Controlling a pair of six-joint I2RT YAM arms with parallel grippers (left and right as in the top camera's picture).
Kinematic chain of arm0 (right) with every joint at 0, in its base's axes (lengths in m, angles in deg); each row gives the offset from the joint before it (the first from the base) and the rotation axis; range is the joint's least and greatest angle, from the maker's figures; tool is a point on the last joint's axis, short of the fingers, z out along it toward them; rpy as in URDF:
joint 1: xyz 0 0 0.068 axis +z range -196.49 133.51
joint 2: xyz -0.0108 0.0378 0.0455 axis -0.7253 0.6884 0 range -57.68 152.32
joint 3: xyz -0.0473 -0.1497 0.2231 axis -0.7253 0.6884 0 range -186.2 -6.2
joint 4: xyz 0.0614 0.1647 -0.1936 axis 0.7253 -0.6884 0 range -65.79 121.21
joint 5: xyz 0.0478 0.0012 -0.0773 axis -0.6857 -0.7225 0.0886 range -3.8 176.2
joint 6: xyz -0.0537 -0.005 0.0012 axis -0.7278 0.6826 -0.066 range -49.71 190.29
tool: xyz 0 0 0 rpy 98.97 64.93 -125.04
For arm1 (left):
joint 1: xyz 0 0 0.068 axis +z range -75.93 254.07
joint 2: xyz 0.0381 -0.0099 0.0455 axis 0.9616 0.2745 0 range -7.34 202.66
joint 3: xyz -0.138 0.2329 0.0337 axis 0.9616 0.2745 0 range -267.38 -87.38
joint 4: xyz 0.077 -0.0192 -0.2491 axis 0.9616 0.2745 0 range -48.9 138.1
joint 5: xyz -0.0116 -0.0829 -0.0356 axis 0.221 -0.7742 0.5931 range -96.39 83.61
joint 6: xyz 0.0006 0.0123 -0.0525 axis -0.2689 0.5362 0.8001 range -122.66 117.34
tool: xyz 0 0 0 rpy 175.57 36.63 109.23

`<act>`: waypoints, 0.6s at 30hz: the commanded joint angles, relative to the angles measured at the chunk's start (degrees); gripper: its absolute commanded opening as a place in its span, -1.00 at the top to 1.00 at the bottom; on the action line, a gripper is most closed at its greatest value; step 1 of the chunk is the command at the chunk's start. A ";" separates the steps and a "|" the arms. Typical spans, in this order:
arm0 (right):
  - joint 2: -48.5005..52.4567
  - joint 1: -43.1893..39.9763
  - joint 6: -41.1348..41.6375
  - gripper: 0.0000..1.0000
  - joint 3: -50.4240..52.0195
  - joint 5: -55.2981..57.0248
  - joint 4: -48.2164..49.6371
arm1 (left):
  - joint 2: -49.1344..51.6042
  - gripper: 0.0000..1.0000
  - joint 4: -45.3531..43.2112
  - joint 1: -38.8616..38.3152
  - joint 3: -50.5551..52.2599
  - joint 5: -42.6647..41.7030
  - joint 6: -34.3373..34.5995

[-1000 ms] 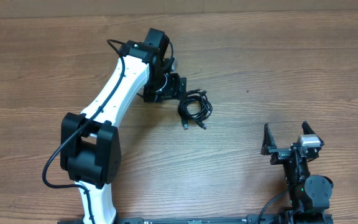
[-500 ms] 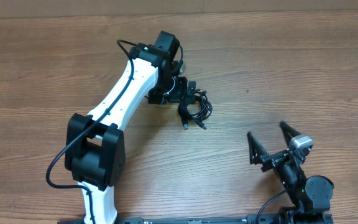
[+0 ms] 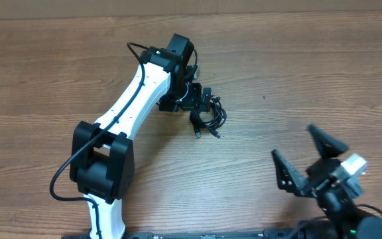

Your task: Untangle cables

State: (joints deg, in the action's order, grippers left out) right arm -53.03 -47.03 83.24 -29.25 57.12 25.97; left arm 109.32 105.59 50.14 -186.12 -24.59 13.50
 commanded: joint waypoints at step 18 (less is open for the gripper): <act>43.85 -2.05 -1.81 -0.96 -38.49 -32.39 -36.70 | 1.09 -0.37 -7.02 -0.07 2.82 6.73 0.87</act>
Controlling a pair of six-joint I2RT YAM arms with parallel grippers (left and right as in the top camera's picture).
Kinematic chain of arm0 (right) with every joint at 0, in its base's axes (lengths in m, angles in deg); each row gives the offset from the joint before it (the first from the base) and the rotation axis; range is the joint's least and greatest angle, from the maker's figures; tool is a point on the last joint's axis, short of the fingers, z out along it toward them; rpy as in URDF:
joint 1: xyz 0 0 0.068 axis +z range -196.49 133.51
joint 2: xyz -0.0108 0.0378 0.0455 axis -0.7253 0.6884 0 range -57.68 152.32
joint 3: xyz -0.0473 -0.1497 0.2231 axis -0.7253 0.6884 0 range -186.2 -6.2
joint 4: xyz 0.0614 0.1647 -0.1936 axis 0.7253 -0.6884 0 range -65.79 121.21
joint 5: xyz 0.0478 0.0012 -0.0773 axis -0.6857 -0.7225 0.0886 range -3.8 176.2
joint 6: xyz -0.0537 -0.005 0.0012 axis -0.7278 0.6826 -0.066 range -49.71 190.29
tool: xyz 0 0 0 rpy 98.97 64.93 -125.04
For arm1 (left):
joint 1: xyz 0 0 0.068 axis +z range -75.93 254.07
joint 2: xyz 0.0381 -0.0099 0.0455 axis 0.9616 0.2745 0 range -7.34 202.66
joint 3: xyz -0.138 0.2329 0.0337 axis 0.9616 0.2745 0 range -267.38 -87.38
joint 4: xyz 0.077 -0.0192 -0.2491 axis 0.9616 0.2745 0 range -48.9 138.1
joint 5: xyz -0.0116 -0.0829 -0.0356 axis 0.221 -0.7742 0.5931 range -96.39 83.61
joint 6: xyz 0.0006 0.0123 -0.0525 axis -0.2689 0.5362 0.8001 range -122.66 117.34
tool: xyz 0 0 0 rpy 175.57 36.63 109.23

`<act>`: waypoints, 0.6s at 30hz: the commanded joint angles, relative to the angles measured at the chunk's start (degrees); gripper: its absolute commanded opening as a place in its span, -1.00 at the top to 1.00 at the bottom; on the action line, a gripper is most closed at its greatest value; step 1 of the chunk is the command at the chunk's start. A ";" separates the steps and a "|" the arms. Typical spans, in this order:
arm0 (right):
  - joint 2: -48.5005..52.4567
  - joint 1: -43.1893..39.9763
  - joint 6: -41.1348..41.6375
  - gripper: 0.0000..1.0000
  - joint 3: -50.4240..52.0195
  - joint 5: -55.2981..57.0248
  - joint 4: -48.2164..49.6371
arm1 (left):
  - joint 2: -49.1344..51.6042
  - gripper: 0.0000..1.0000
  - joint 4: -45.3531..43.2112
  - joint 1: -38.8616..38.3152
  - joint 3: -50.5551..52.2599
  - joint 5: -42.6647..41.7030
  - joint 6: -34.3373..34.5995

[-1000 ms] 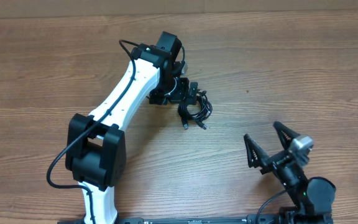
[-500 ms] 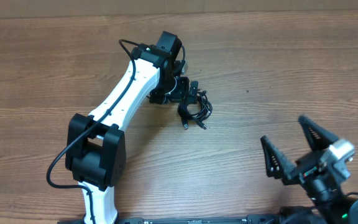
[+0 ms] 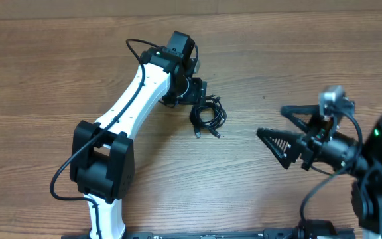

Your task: Untangle cables

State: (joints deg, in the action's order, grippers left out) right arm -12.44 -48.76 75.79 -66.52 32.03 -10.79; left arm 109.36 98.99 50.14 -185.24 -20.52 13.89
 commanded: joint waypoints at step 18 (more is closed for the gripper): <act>15.61 8.02 16.02 -0.75 -1.22 13.79 -7.19 | 1.07 -0.15 -8.92 -0.50 10.75 1.03 3.48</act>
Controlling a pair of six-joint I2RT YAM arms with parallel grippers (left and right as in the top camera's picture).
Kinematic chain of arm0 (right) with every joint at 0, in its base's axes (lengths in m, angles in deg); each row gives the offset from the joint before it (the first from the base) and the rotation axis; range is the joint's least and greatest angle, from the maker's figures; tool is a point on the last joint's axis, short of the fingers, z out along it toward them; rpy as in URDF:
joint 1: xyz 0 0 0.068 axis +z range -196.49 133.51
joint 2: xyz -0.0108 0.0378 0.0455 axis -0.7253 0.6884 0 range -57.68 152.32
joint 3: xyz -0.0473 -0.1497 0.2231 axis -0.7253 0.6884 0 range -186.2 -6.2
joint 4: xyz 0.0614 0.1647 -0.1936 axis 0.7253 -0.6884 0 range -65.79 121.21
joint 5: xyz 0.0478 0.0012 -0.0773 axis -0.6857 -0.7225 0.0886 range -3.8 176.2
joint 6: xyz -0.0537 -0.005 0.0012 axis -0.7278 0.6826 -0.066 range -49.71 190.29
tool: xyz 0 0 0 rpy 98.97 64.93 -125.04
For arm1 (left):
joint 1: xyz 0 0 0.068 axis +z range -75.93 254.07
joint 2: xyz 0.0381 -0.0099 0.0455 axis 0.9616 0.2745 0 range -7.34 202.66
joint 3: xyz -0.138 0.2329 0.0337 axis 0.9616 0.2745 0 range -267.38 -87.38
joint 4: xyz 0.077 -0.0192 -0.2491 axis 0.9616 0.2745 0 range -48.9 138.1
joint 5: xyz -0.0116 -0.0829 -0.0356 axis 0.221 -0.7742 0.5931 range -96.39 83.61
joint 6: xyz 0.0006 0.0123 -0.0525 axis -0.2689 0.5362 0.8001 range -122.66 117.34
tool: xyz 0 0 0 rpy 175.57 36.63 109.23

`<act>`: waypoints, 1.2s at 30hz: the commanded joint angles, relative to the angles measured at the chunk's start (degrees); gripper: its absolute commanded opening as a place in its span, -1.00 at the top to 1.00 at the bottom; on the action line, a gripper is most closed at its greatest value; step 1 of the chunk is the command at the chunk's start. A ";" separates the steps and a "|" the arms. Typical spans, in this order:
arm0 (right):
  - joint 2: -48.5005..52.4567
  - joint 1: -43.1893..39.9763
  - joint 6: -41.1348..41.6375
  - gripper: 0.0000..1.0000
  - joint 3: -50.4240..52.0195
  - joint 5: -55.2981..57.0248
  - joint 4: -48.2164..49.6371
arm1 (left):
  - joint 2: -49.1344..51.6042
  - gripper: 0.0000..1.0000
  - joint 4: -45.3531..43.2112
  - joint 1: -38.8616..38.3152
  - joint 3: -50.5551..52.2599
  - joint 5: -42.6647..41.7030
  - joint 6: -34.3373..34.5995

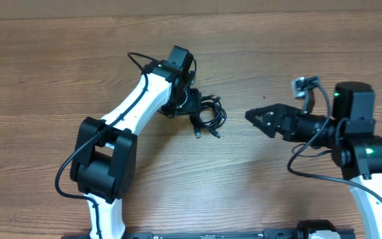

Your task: Untangle cables

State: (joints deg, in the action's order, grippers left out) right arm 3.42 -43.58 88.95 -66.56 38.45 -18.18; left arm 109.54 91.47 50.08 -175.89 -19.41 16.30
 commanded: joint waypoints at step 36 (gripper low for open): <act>-0.22 6.51 4.09 -0.75 -1.18 10.47 0.44 | 4.92 0.62 0.59 -0.63 -2.86 0.39 5.46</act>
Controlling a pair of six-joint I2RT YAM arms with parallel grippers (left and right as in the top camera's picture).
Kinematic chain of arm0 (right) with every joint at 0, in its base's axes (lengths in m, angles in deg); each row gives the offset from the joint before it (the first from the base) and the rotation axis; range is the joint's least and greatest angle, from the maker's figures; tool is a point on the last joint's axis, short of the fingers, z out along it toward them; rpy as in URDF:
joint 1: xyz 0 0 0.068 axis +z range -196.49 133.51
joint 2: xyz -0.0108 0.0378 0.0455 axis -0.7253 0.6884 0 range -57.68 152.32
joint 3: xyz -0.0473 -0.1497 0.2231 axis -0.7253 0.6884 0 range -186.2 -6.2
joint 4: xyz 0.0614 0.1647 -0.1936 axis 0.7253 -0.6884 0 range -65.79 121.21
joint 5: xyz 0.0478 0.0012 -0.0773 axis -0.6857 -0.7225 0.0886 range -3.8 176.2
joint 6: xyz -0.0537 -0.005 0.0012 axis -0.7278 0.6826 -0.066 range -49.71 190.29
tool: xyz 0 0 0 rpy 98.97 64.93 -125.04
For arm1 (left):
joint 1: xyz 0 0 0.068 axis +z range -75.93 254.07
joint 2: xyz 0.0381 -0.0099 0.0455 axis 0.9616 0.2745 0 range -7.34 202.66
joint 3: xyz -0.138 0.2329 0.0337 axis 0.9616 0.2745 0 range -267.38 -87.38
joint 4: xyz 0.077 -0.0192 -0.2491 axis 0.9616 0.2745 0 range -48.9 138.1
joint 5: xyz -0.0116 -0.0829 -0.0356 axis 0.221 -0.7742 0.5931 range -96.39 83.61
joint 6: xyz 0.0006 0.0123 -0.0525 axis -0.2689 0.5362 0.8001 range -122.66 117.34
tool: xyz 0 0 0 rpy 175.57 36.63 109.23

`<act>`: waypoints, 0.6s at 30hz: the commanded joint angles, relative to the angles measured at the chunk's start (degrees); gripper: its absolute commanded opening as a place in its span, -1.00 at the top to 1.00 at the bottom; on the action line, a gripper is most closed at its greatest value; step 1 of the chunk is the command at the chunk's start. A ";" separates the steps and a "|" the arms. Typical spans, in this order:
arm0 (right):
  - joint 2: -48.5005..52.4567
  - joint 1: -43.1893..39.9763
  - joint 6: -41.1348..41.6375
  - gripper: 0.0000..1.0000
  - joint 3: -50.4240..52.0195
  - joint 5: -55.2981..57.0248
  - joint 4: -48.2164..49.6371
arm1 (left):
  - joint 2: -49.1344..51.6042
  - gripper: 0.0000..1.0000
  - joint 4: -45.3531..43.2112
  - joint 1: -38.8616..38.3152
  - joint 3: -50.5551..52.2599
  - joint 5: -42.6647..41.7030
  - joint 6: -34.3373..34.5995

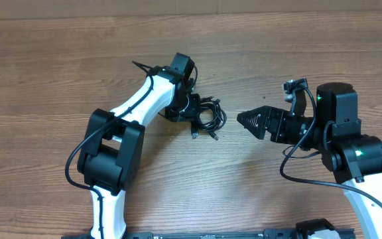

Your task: Untangle cables

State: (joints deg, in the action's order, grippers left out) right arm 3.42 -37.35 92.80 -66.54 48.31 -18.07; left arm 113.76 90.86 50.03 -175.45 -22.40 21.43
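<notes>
A small tangled bundle of black cables lies on the wooden table near the middle. My left gripper is at the bundle's left edge, its fingers touching the cables; whether they are closed on a strand cannot be made out from above. My right gripper points left toward the bundle from the right, a short gap away, with its fingers drawn close together and nothing between them.
The wooden table carries nothing else. The left arm reaches diagonally from the front left, and the right arm's base stands at the right.
My right gripper has moved a little further left toward the cable bundle and its arm has shifted. The left arm has leaned slightly right and stays at the bundle's left edge.
First the left gripper was at the bundle while the right gripper sat wide open near the front right corner. The right arm then rose and swung toward the middle, its fingers coming together, and now it points at the bundle from close by.
</notes>
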 commanded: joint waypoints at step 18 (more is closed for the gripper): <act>-0.22 0.28 0.24 -0.76 -1.20 0.98 0.70 | 0.76 0.48 0.94 -0.81 -2.71 3.91 2.34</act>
State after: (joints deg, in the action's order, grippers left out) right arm 3.42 -37.35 92.80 -66.56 48.97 -17.52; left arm 113.76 91.93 50.01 -178.45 -19.17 22.40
